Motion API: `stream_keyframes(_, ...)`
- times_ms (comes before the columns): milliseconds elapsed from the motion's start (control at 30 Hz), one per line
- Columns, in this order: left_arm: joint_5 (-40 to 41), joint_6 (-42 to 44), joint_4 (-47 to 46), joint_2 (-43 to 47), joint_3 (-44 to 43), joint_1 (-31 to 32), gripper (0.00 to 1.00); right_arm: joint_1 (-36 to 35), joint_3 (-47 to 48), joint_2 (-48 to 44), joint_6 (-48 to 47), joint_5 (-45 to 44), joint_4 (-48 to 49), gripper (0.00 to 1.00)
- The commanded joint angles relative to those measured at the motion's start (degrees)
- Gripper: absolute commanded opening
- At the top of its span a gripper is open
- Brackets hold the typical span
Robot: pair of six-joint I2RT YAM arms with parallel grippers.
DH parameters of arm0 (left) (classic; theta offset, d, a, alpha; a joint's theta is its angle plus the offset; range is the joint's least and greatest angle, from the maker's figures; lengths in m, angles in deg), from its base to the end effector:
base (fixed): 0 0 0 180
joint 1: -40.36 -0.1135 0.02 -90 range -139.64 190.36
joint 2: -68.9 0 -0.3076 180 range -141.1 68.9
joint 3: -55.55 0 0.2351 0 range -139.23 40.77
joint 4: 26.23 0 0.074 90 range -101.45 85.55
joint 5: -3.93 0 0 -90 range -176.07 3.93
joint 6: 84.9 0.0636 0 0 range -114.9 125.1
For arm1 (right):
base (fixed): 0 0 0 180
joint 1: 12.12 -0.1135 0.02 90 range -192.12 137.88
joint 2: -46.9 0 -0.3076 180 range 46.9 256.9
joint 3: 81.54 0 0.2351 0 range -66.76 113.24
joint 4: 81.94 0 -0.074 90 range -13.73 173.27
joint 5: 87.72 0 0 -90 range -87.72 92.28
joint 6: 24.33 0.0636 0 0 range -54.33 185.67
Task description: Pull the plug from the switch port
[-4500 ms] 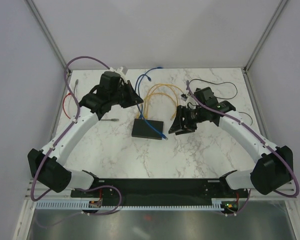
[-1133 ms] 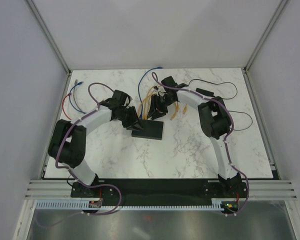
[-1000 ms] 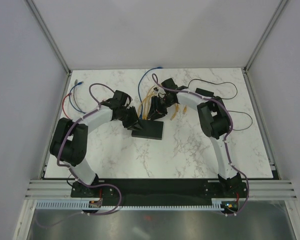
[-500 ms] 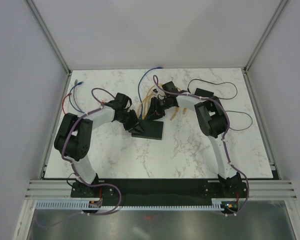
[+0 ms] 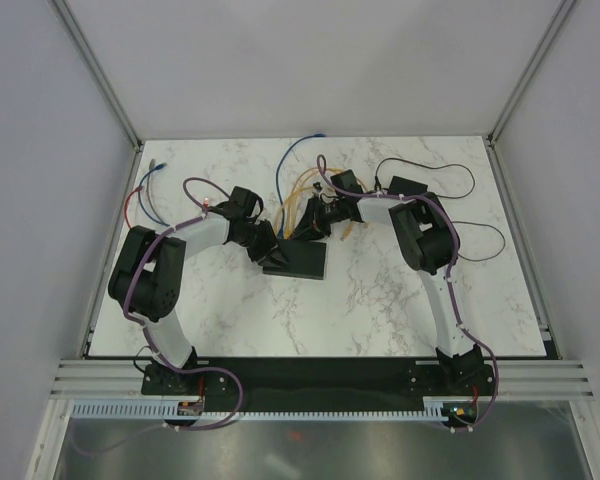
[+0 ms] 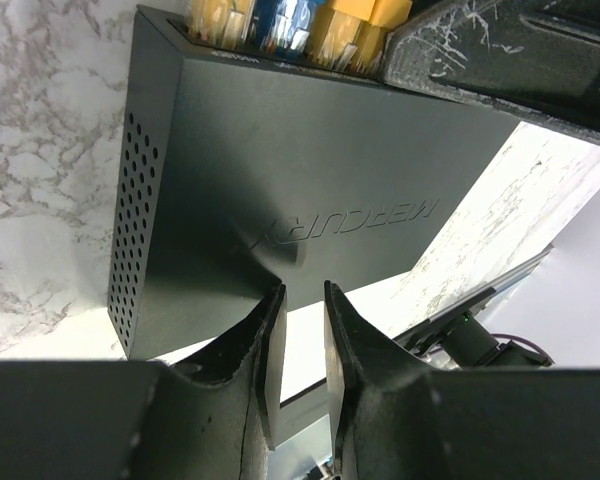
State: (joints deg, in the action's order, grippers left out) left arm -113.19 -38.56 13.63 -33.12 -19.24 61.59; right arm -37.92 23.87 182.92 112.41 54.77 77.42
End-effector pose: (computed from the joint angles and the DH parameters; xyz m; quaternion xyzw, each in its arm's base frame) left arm 0.3101 -0.1516 0.1865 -0.1396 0.9436 -0.2975 0.0396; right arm 0.4410 0.2692 0.1195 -0.0095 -0.8587 -0.5124 0.0069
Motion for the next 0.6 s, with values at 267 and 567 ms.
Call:
stream_keyframes(267,2.8,-0.2,1.7,-2.0,1.6,0.0,0.29,-1.4,-1.2,1.8,2.4,-2.8,3.1,0.26)
stream_keyframes(567,3.3,-0.2,3.7,-2.7,1.6,0.0,0.29,-1.2,-2.7,-1.0,0.2,-10.8,5.1,0.00)
